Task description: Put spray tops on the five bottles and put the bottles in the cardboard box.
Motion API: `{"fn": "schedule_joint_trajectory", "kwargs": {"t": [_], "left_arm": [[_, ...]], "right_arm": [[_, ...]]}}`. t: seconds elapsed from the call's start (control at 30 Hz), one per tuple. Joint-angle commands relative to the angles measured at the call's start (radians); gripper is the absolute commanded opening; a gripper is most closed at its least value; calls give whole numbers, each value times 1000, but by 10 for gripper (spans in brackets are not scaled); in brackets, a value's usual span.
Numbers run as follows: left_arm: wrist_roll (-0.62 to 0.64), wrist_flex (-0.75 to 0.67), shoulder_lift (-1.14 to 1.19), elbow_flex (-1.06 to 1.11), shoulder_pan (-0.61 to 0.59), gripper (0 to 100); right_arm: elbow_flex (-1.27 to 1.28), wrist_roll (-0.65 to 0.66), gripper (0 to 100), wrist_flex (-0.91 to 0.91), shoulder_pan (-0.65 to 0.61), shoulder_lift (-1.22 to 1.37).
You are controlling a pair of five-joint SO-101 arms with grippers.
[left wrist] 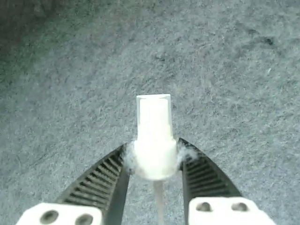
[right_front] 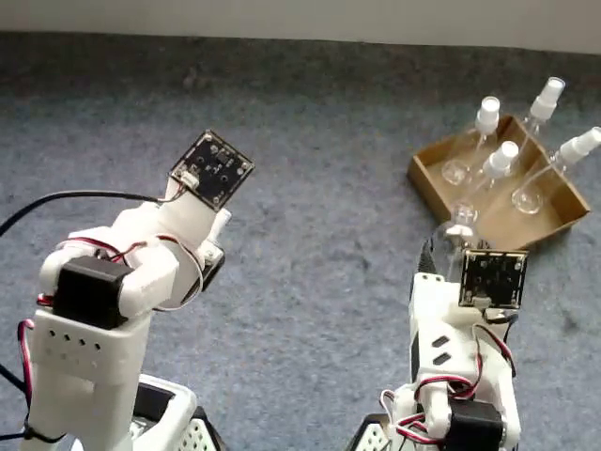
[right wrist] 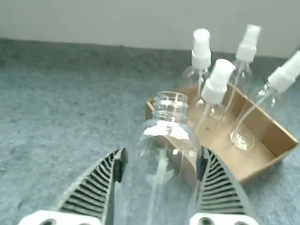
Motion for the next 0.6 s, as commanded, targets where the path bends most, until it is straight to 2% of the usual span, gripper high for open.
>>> {"fn": "schedule_joint_trajectory", "kwargs": {"t": [0.0,0.17,0.37,0.47,0.57], "left_arm": [[-6,-170,-101,188,-10,43],[-2,-390,-166,429,-16,42],[216,-626,-236,654,-18,42],[301,-689,-285,731,-18,43],[327,-723,-351,799,-48,43]], "right_arm": [[-73,-3,113,-59,-76,113],[-185,-3,113,-64,-191,421],[-369,32,113,-56,-320,733],[-409,115,113,-56,-358,851],[-412,143,113,-64,-361,958]]}}
